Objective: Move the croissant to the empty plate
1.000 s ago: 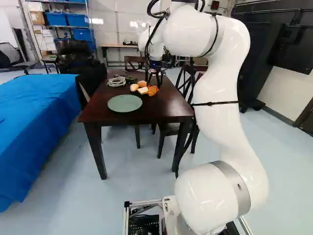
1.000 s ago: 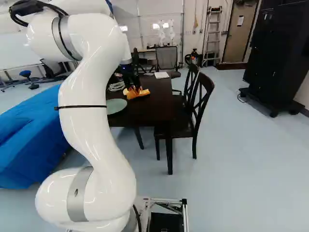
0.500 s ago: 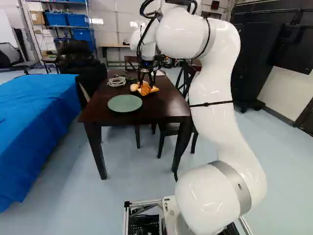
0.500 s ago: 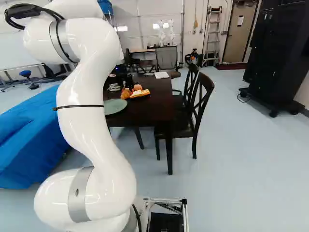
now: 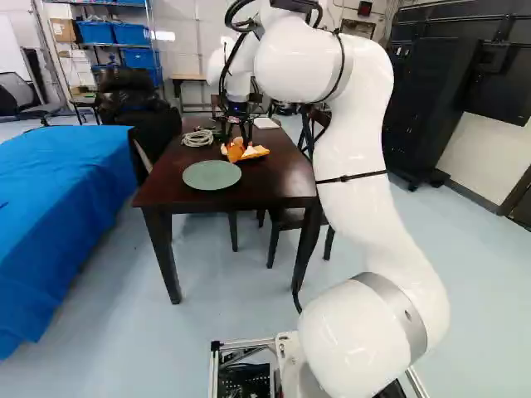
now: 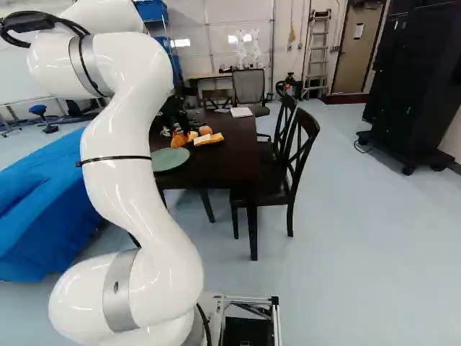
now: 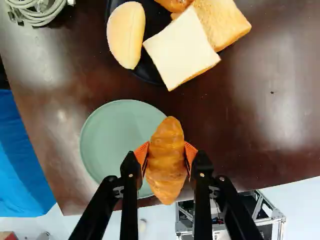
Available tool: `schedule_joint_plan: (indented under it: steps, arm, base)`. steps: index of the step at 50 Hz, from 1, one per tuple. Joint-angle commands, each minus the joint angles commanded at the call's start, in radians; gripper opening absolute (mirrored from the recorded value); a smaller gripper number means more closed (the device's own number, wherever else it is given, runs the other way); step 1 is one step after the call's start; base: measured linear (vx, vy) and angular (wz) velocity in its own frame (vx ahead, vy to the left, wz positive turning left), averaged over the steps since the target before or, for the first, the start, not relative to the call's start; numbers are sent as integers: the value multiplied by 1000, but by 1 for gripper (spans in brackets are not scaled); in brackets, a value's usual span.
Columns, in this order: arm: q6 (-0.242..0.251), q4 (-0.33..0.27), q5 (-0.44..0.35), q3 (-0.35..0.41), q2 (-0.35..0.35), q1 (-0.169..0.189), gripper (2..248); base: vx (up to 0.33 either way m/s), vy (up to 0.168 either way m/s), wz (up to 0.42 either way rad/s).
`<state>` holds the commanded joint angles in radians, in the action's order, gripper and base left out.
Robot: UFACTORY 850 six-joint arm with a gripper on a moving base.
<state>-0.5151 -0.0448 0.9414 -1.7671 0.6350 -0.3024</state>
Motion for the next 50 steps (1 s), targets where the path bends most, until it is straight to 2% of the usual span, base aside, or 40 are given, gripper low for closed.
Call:
schedule_joint_plan:
  steps: [29, 50]
  arm:
    - [0, 0, 0, -64, 67, -69, 108]
    - [0, 0, 0, -79, 120, -75, 108]
  base:
    - [0, 0, 0]
    - [0, 0, 0]
